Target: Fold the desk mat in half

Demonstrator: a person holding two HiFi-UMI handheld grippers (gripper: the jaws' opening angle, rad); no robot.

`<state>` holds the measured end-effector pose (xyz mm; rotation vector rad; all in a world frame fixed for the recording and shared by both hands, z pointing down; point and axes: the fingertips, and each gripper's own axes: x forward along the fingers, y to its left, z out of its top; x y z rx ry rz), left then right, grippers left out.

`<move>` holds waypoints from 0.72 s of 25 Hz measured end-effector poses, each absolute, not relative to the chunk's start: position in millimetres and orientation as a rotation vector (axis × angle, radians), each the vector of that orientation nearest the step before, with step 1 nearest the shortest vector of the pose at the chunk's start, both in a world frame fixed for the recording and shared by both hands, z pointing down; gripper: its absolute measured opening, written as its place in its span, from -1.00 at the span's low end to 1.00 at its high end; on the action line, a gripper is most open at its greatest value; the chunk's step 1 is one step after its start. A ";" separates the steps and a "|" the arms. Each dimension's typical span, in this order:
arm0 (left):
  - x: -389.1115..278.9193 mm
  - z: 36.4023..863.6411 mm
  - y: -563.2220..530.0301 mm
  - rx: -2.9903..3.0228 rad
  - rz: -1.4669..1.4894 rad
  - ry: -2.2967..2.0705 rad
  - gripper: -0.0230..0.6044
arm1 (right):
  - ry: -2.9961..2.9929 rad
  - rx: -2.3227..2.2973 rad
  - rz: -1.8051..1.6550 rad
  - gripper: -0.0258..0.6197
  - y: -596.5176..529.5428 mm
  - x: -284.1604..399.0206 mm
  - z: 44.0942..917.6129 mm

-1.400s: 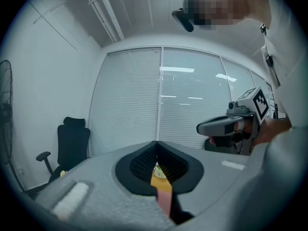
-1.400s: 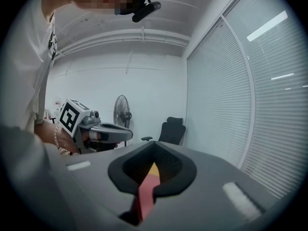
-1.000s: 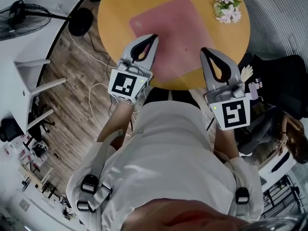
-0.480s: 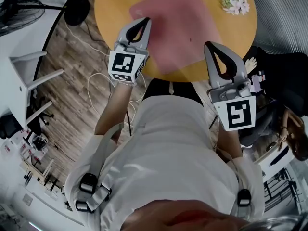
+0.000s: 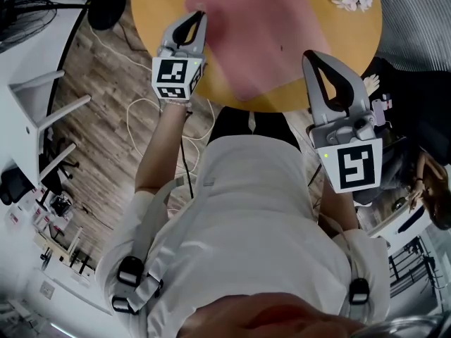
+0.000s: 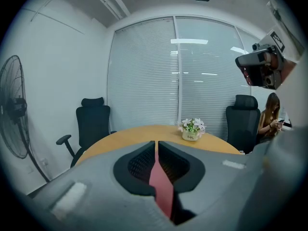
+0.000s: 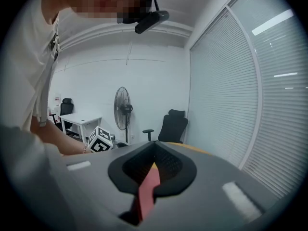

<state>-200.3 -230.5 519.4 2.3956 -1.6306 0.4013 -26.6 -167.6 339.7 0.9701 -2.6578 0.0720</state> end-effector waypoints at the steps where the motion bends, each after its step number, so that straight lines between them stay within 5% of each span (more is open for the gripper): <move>1: -202.8 525.9 -232.4 2.385 0.410 -1.630 -0.85 | -2.656 0.971 0.076 -0.91 -167.7 -26.4 341.2; 18: -248.0 636.3 -270.4 2.252 0.614 -1.596 -0.71 | -2.606 0.940 0.161 -0.91 -178.5 -25.5 380.9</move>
